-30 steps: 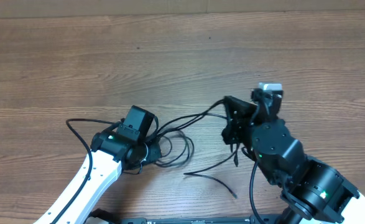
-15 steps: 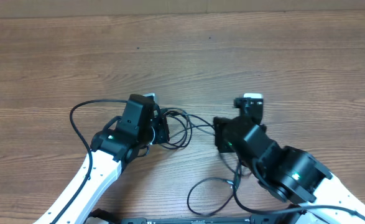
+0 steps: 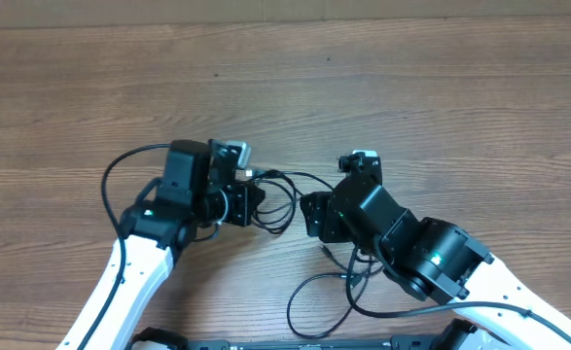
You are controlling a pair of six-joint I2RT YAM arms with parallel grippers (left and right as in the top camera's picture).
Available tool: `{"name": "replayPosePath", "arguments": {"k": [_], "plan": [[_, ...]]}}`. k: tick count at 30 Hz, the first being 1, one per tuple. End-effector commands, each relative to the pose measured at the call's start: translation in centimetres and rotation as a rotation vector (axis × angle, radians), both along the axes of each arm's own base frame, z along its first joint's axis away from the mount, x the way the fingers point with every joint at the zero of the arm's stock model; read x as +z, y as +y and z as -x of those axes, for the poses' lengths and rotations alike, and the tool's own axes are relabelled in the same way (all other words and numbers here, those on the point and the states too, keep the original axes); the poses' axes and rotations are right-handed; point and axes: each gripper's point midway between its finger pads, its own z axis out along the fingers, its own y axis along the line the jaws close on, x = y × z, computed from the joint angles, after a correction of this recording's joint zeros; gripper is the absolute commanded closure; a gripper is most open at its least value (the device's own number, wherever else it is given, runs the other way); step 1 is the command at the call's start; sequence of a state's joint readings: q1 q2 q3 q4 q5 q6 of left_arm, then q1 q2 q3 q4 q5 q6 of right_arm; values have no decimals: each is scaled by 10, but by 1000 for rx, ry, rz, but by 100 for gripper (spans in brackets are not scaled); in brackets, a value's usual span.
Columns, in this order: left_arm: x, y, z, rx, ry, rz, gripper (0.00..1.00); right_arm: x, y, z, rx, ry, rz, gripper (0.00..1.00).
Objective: Untangle cables
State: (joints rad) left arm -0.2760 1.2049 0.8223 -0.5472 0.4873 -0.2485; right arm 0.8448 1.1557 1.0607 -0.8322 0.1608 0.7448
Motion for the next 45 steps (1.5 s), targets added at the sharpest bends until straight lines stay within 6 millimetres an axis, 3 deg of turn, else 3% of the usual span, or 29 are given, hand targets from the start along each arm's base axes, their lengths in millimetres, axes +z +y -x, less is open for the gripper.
{"name": "replayPosePath", "arguments": {"k": [1, 6, 8, 12, 19, 25, 31, 33, 35, 40, 45], "plan": [[13, 14, -8, 58, -2, 32, 96, -7, 9, 1, -32, 75, -39, 26], [34, -5, 4, -81, -14, 191, 96, -23, 24, 2, -14, 146, -56, 30], [43, -12, 8, -125, -16, 253, 96, -33, 29, 4, -74, 225, -91, 36], [54, -18, 13, -175, -22, 327, 96, -53, 37, 9, -188, 363, -137, 35], [58, -19, 14, -162, 9, 363, 96, -83, 44, 11, -409, 538, -187, 35], [67, -25, 22, -196, 39, 431, 96, -96, 67, 1, -469, 591, -302, 34], [72, -25, 25, -213, 44, 468, 96, -108, 67, 4, -530, 640, -303, 34], [74, -18, 21, -189, 43, 478, 96, -112, 66, 7, -529, 656, -297, 37], [74, -7, 13, -138, 44, 483, 96, -119, 62, 13, -531, 673, -275, 45], [77, 45, -12, 65, 43, 528, 96, -139, 42, 30, -529, 700, -169, 62], [91, 87, -19, 158, 1, 621, 96, -144, 29, 33, -493, 668, -91, 69]]}}
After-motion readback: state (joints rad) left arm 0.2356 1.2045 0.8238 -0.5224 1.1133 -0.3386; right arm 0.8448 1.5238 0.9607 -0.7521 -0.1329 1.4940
